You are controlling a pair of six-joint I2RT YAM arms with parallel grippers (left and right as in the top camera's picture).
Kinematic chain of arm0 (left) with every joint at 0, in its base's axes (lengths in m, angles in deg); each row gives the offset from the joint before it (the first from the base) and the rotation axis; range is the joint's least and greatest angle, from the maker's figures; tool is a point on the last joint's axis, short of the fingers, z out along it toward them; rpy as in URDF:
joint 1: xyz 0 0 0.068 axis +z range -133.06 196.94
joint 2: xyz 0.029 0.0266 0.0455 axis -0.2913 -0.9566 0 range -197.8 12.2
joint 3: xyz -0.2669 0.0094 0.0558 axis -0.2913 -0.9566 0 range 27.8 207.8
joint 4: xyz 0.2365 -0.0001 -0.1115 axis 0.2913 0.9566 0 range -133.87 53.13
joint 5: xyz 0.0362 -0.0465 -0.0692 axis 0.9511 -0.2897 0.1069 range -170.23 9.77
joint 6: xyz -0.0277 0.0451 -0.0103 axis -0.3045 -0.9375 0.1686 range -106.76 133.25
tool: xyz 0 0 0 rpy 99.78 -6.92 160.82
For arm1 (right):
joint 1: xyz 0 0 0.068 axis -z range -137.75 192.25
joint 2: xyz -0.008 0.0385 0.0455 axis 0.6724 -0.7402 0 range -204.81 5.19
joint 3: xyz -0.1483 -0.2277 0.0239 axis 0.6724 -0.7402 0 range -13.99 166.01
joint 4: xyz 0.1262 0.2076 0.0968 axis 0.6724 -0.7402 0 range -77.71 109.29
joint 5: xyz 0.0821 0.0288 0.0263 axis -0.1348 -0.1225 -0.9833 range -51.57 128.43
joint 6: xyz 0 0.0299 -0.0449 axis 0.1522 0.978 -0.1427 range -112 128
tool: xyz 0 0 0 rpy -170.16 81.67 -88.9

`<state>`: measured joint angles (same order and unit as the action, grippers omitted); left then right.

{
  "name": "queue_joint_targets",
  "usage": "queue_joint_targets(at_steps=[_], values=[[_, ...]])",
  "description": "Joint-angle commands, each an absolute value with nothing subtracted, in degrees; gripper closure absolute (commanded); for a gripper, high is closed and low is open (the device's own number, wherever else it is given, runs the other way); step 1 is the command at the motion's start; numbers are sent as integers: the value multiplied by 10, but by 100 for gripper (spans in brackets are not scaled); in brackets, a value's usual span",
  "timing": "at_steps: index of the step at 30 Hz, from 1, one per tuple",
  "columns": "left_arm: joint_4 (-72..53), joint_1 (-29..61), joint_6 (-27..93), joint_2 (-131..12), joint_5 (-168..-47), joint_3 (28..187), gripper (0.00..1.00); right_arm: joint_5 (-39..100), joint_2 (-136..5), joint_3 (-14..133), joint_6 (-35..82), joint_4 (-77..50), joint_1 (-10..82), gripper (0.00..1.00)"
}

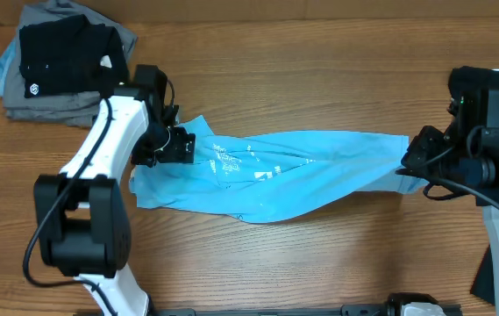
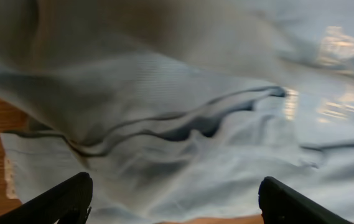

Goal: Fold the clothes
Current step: 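Lift the light-blue shirt with both grippers and stretch it between them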

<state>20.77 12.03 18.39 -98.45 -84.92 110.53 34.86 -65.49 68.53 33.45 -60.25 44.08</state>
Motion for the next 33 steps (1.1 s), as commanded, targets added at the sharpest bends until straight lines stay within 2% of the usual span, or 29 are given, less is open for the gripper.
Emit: queue_joint_targets(at_steps=[1,5,7,8,10,11,13,19,24,29,33], values=[[206,118,223,-1006,-775,1102,13,360,-663,700,331,-599,439,96],[208,118,227,-1013,-764,1102,17,360,-668,696,331,-596,439,96],[209,118,227,-1016,-765,1102,25,360,-670,694,331,-594,439,96],[210,118,227,-1017,-765,1102,31,360,-670,692,331,-593,439,96],[210,118,227,-1018,-765,1101,49,360,-670,692,331,-593,439,96],[210,118,227,-1018,-765,1100,54,360,-670,692,331,-594,439,96],[210,118,227,-1018,-765,1099,53,360,-670,692,331,-593,439,96],[209,118,227,-1019,-764,1093,41,360,-670,692,331,-593,439,96],[192,118,227,-1019,-764,1076,41,360,-670,692,331,-592,439,96],[183,118,227,-1019,-764,1057,46,360,-670,692,331,-592,439,96],[182,118,227,-1019,-764,1057,67,360,-670,692,331,-591,439,96]])
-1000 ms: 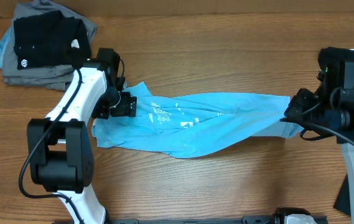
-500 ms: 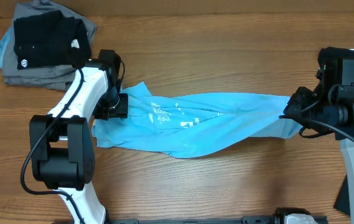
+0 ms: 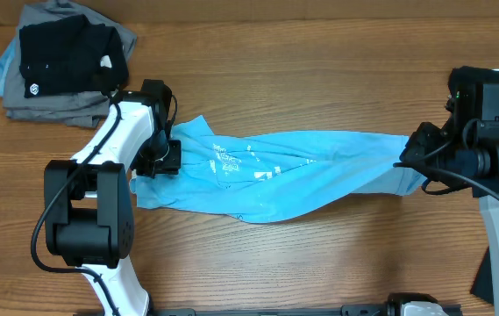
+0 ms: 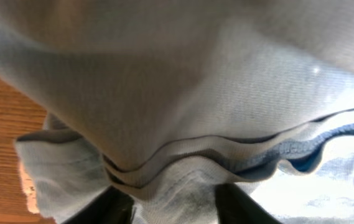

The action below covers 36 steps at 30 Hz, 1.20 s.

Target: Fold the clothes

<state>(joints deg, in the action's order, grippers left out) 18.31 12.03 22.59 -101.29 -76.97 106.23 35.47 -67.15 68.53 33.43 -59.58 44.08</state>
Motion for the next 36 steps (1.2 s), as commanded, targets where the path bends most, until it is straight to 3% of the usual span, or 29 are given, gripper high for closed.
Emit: queue_joint_targets(at_steps=[1,3,15,33,36], values=[[181,118,227,-1019,-764,1057,75,360,-670,692,331,-590,439,96],[181,118,227,-1019,-764,1060,96,360,-670,692,331,-589,439,96],[283,109,251,-970,-768,1176,96,360,-670,692,331,-573,439,96],[335,91,253,-699,-769,1187,96,358,-593,702,337,-560,439,96],[346,91,253,-669,-769,1187,80,358,-569,702,338,-565,439,96]])
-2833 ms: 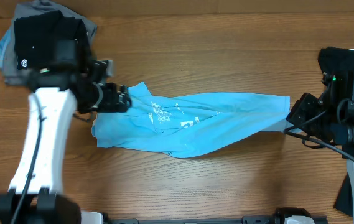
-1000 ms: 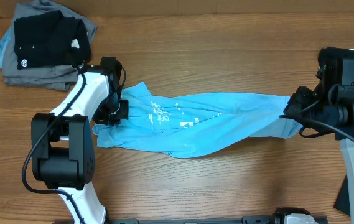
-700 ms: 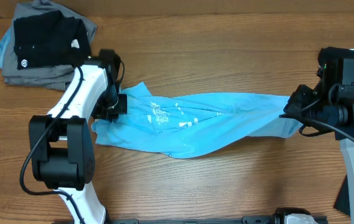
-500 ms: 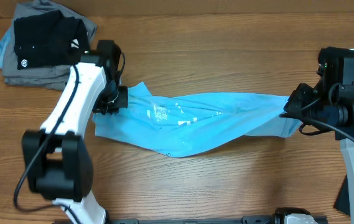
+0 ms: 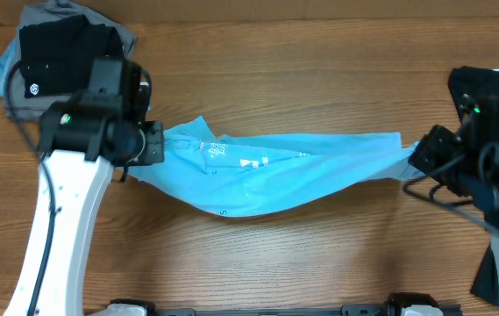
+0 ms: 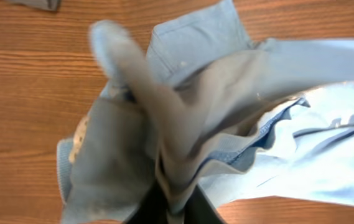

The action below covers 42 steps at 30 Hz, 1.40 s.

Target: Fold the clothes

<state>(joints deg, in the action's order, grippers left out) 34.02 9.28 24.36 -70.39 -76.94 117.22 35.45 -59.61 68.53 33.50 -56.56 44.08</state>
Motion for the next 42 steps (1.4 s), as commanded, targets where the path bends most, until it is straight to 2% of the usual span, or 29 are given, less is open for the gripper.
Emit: queue_joint_targets(at_steps=[1,2,6,9,14,16,17,18,24,29,37,42], values=[[354,91,253,-661,-769,1187,66,358,-560,702,338,-569,439,93],[357,91,253,-661,-769,1187,66,358,-558,702,338,-572,439,93],[358,91,253,-672,-775,1177,76,358,-562,700,337,-587,439,95],[353,91,252,-692,-789,1162,76,358,-572,700,337,-595,439,96],[341,90,237,-746,-827,1124,62,358,-598,700,337,-600,439,96],[328,90,226,-770,-842,1104,50,358,-608,700,337,-601,439,96],[321,90,221,-781,-848,1094,38,358,-614,700,337,-601,439,96],[314,90,220,-793,-849,1085,34,358,-620,700,337,-601,439,96],[265,90,199,-877,-863,1041,29,358,-657,700,333,-604,439,87],[230,90,201,-948,-861,1038,30,358,-685,700,333,-604,439,86],[201,90,279,-1015,-781,1038,43,358,-701,700,333,-605,439,86],[194,90,286,-1030,-781,1038,43,358,-701,700,333,-604,439,86]])
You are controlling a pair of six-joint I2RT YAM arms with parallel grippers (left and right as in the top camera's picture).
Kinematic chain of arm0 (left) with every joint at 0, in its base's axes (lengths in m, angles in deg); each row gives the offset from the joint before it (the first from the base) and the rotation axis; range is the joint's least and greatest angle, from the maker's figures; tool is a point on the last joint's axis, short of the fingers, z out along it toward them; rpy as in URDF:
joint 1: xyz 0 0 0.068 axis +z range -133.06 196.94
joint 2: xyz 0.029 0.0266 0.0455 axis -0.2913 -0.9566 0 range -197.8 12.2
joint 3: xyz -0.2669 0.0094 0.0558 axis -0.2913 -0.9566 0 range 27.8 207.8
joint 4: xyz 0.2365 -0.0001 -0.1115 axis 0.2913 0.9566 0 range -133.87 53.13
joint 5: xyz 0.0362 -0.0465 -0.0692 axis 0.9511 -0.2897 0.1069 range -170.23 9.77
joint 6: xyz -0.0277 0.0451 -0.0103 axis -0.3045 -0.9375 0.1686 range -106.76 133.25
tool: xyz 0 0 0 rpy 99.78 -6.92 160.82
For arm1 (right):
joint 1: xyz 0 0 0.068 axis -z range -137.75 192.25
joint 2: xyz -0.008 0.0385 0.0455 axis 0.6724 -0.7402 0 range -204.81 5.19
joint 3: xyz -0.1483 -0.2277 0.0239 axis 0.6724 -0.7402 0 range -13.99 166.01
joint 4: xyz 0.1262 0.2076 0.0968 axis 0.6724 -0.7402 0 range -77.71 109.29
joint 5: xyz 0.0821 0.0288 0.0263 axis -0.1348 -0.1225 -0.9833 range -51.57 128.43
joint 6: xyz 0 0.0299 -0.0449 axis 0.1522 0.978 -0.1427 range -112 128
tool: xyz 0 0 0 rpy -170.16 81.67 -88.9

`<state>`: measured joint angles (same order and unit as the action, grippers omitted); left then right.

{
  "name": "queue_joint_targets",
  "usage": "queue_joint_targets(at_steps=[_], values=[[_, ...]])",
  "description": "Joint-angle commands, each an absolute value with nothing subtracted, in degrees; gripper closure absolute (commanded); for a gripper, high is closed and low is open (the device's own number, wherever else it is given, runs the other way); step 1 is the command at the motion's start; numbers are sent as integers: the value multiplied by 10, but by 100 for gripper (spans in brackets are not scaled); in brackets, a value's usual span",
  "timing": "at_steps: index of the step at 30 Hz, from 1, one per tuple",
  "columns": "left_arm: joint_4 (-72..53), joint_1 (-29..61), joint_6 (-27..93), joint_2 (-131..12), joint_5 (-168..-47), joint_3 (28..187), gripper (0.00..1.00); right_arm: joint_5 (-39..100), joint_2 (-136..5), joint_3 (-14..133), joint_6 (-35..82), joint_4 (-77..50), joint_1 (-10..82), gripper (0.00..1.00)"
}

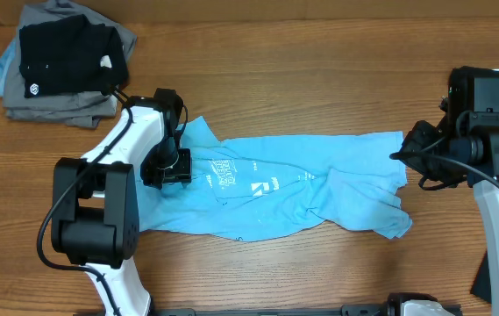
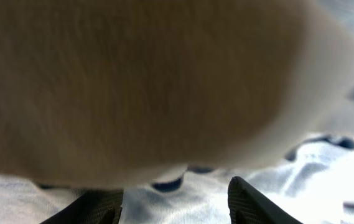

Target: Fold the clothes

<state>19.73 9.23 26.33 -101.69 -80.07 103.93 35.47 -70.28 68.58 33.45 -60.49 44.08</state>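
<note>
A light blue shirt [image 1: 293, 193] lies spread across the middle of the table, rumpled, with white print near its left part. My left gripper [image 1: 172, 165] sits low on the shirt's left end. In the left wrist view its gripper [image 2: 175, 208] is open, and its dark fingertips [image 2: 99, 208] stand apart over pale cloth. A blurred fold close to the lens hides most of that view. My right gripper [image 1: 407, 154] is at the shirt's right edge. The overhead view does not show how its jaws stand.
A pile of folded clothes [image 1: 60, 61], grey and blue with a black garment on top, sits at the far left corner. The wooden table [image 1: 302, 70] shows bare behind and in front of the shirt. The right arm's dark body [image 1: 486, 132] fills the right edge.
The shirt was stretched between both grippers, its middle sagging; now it lies flat and wider on the table. My left gripper, then shut on its left end, is open and down on the cloth.
First my left gripper was open over the shirt's left end while the right stayed at its right end. Then it closed on a bunched fold. After that the shirt hung taut between both arms. Now it lies spread on the table, with the left gripper open.
</note>
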Motion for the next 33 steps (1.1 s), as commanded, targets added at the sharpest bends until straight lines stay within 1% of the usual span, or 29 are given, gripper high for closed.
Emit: queue_joint_targets(at_steps=[1,2,6,16,19,22,25,26,27,28,29,33], values=[[192,90,287,-1032,-781,1038,44,358,-701,700,333,-604,439,86],[191,90,287,-1032,-781,1038,45,358,-701,700,333,-603,439,86],[187,90,287,-1035,-781,1038,58,358,-701,700,333,-603,439,86],[171,90,287,-1037,-781,1030,58,359,-701,700,333,-601,439,86],[171,90,287,-1037,-781,1030,64,359,-701,700,333,-598,439,86],[171,90,287,-1037,-783,1029,68,359,-701,700,333,-597,439,86],[169,90,287,-1037,-783,1029,75,359,-701,700,333,-597,439,86],[169,90,287,-1037,-783,1029,82,359,-701,700,333,-597,439,86],[169,90,287,-1037,-783,1029,86,359,-701,700,333,-597,439,86],[169,90,287,-1037,-783,1029,94,359,-701,700,333,-597,439,86],[169,90,287,-1037,-783,1029,96,359,-701,700,333,-597,439,86],[175,90,287,-1036,-783,1030,96,359,-701,700,333,-597,439,85]])
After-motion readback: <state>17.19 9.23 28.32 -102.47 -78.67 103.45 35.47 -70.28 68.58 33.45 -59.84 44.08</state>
